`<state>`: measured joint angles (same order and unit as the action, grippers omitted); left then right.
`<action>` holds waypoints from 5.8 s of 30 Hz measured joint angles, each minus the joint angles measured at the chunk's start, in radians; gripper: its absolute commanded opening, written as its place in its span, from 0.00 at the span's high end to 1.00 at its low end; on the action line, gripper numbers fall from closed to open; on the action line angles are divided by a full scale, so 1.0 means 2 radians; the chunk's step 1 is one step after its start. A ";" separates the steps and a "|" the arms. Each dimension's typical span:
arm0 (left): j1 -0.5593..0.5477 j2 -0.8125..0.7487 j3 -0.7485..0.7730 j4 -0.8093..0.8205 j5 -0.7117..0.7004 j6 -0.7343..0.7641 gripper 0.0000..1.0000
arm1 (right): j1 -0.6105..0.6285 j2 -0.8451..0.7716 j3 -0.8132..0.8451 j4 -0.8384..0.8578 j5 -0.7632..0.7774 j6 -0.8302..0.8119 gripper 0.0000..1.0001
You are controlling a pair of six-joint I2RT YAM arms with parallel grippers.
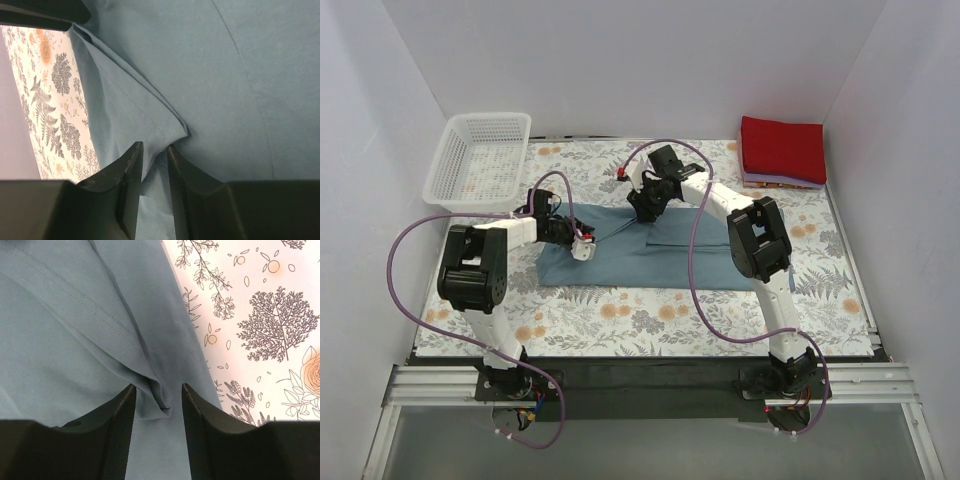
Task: Fold and stack the t-shirts
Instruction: Fold the tshirt
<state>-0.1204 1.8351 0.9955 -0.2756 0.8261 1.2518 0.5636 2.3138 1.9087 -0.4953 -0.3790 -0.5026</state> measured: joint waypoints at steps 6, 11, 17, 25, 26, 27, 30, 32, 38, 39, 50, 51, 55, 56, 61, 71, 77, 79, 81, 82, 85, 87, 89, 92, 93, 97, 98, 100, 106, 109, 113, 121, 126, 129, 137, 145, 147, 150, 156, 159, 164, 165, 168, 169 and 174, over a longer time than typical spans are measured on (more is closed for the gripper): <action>-0.013 0.002 0.000 0.011 0.002 -0.014 0.99 | 0.000 0.005 0.008 0.000 0.006 0.001 0.52; -0.026 0.004 0.003 0.011 0.003 -0.039 1.00 | 0.000 0.010 0.009 0.000 0.008 0.001 0.72; -0.034 0.003 0.024 0.022 0.014 -0.111 1.00 | -0.002 0.019 0.014 0.000 0.018 0.013 0.81; -0.051 -0.002 0.022 0.059 0.008 -0.215 1.00 | -0.006 0.030 0.027 -0.001 0.019 0.041 0.90; -0.056 -0.003 0.020 0.063 0.004 -0.224 1.00 | -0.007 0.032 0.030 -0.001 0.018 0.047 0.91; -0.061 -0.005 0.015 0.068 -0.004 -0.234 1.00 | -0.008 0.033 0.031 -0.001 0.017 0.053 0.91; -0.078 -0.006 0.004 0.082 -0.023 -0.267 1.00 | -0.013 0.035 0.033 -0.001 0.014 0.066 0.92; -0.089 -0.006 0.002 0.088 -0.034 -0.288 1.00 | -0.016 0.035 0.033 -0.001 0.012 0.071 0.92; -0.105 -0.006 0.002 0.100 -0.057 -0.324 0.81 | -0.018 0.036 0.033 -0.001 0.009 0.082 0.68; -0.105 -0.006 0.002 0.100 -0.060 -0.328 0.77 | -0.019 0.036 0.033 -0.001 0.009 0.082 0.64; -0.102 -0.065 0.041 0.025 -0.103 -0.556 0.46 | -0.049 -0.002 0.025 -0.013 0.000 0.094 0.43; -0.102 -0.080 0.046 0.021 -0.110 -0.587 0.45 | -0.058 -0.020 0.015 -0.014 -0.001 0.093 0.43; -0.101 -0.149 0.061 0.018 -0.142 -0.736 0.56 | -0.098 -0.103 -0.028 -0.022 -0.007 0.085 0.47; -0.101 -0.157 0.066 0.018 -0.149 -0.770 0.60 | -0.107 -0.119 -0.033 -0.026 -0.009 0.083 0.48; -0.081 -0.133 0.079 0.016 -0.149 -0.923 0.86 | -0.125 -0.156 -0.045 -0.046 -0.028 0.079 0.53; -0.086 -0.059 0.026 -0.055 -0.177 -1.050 0.73 | -0.183 -0.156 -0.160 -0.164 0.006 -0.015 0.59; -0.110 -0.017 0.033 -0.094 -0.230 -1.075 0.76 | -0.200 -0.162 -0.251 -0.194 0.069 -0.068 0.64; -0.106 -0.004 0.052 -0.108 -0.233 -1.074 0.76 | -0.195 -0.169 -0.260 -0.193 0.074 -0.078 0.65; -0.104 0.014 0.076 -0.125 -0.235 -1.067 0.76 | -0.190 -0.182 -0.280 -0.182 0.076 -0.083 0.65; -0.100 0.027 0.097 -0.140 -0.235 -1.060 0.76 | -0.187 -0.192 -0.294 -0.177 0.076 -0.085 0.65; -0.088 0.085 0.185 -0.170 -0.243 -1.027 0.76 | -0.159 -0.229 -0.346 -0.166 0.079 -0.089 0.65; -0.082 0.136 0.270 -0.181 -0.259 -1.001 0.76 | -0.123 -0.253 -0.379 -0.167 0.070 -0.087 0.65; -0.077 0.209 0.394 -0.203 -0.278 -0.974 0.74 | -0.064 -0.270 -0.403 -0.173 0.045 -0.076 0.65; -0.072 0.319 0.583 -0.207 -0.290 -0.952 0.72 | 0.029 -0.262 -0.402 -0.186 -0.032 -0.059 0.63; -0.072 0.345 0.633 -0.214 -0.289 -0.949 0.71 | 0.047 -0.257 -0.395 -0.194 -0.057 -0.054 0.61; -0.066 0.324 0.624 -0.196 -0.280 -0.948 0.57 | 0.049 -0.256 -0.340 -0.229 -0.105 -0.046 0.60; -0.066 0.297 0.588 -0.186 -0.276 -0.950 0.56 | 0.039 -0.259 -0.325 -0.230 -0.107 -0.046 0.60; -0.066 0.232 0.503 -0.161 -0.266 -0.953 0.55 | 0.019 -0.272 -0.308 -0.227 -0.102 -0.046 0.61; -0.075 0.108 0.400 -0.131 -0.221 -0.964 0.73 | -0.018 -0.282 -0.317 -0.217 -0.068 -0.036 0.64; -0.090 0.096 0.372 -0.123 -0.200 -0.974 0.76 | -0.029 -0.270 -0.322 -0.209 -0.055 -0.025 0.67; -0.117 0.098 0.301 -0.127 -0.186 -0.988 0.77 | -0.046 -0.260 -0.326 -0.199 -0.041 -0.020 0.67; -0.135 0.144 0.269 -0.153 -0.200 -1.000 0.81 | -0.054 -0.261 -0.369 -0.190 -0.064 -0.008 0.62; -0.124 0.208 0.373 -0.198 -0.206 -0.992 0.83 | -0.050 -0.255 -0.395 -0.183 -0.108 0.009 0.61; -0.112 0.248 0.438 -0.208 -0.206 -0.984 0.82 | -0.046 -0.228 -0.392 -0.177 -0.140 0.022 0.57; -0.079 0.296 0.525 -0.218 -0.199 -0.951 0.66 | -0.039 -0.187 -0.276 -0.162 -0.182 0.047 0.51; -0.073 0.226 0.450 -0.191 -0.159 -0.917 0.43 | -0.040 -0.262 -0.184 -0.148 -0.123 0.023 0.47; -0.073 0.165 0.408 -0.177 -0.148 -0.906 0.22 | -0.040 -0.299 -0.165 -0.139 -0.092 0.007 0.38; -0.072 0.030 0.327 -0.137 -0.124 -0.885 0.19 | -0.040 -0.372 -0.155 -0.104 -0.054 -0.025 0.02; -0.076 -0.258 0.168 -0.044 -0.063 -0.814 0.17 | -0.040 -0.511 -0.213 -0.024 -0.037 -0.094 0.02; -0.082 -0.336 0.101 -0.066 -0.024 -0.728 0.16 | -0.033 -0.563 -0.278 -0.015 -0.048 -0.141 0.02; -0.115 -0.389 -0.067 -0.135 -0.015 -0.603 0.24 | 0.033 -0.630 -0.438 -0.030 -0.034 -0.209 0.22; -0.131 -0.398 -0.107 -0.148 -0.021 -0.582 0.27 | 0.052 -0.632 -0.466 -0.037 -0.030 -0.216 0.27; -0.197 -0.428 -0.195 -0.173 -0.049 -0.538 0.37 | 0.102 -0.625 -0.543 -0.044 -0.017 -0.226 0.40; -0.217 -0.436 -0.213 -0.176 -0.057 -0.531 0.40 | 0.118 -0.622 -0.564 -0.045 -0.010 -0.227 0.44; -0.270 -0.414 -0.232 -0.153 -0.096 -0.520 0.51 | 0.172 -0.599 -0.632 -0.029 0.017 -0.236 0.50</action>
<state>-0.6601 1.0065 0.5308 -0.5808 0.6346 0.2119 0.9073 1.1149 0.6441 -0.5526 -0.3447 -0.9737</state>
